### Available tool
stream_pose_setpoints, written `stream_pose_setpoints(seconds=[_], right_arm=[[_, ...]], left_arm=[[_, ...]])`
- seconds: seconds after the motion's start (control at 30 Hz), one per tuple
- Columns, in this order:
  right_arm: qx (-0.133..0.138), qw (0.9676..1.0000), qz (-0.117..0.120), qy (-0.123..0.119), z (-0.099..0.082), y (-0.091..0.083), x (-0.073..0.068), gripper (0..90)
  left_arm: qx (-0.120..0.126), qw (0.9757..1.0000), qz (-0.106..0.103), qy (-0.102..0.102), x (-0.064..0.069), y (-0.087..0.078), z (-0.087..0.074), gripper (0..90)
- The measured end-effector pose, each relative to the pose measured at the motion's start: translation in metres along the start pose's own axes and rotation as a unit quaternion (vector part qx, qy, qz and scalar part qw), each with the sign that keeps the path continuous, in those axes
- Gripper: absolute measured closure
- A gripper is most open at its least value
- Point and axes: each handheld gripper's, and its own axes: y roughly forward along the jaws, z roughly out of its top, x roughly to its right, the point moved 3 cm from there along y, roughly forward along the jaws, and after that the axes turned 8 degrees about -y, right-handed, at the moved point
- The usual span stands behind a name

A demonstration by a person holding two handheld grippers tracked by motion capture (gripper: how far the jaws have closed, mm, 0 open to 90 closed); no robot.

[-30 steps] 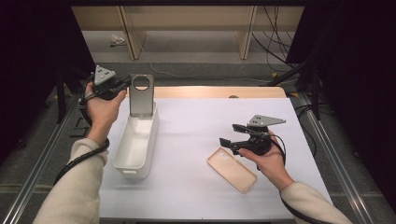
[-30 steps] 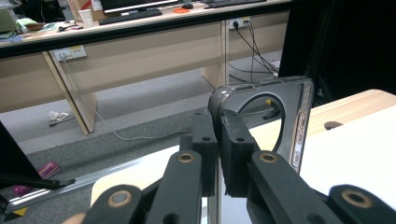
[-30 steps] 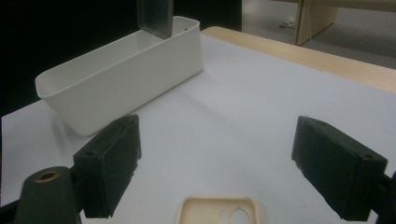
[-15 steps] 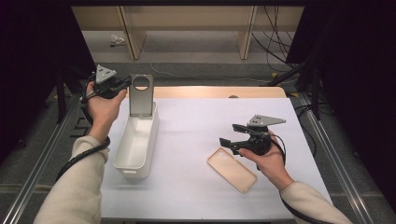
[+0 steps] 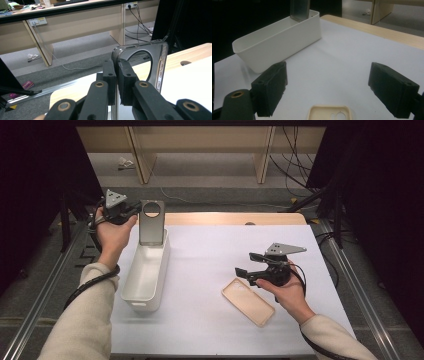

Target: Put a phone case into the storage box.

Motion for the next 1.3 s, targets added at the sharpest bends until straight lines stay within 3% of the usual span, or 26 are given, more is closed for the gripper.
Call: stream_pose_setpoints(seconds=[1.3], right_arm=[[-0.003, 1.0, 0.004, -0.003, -0.001, 0.002, 0.0, 16.5]], left_arm=[[-0.034, 0.9991, 0.012, -0.025, -0.012, 0.029, -0.02, 84.8]])
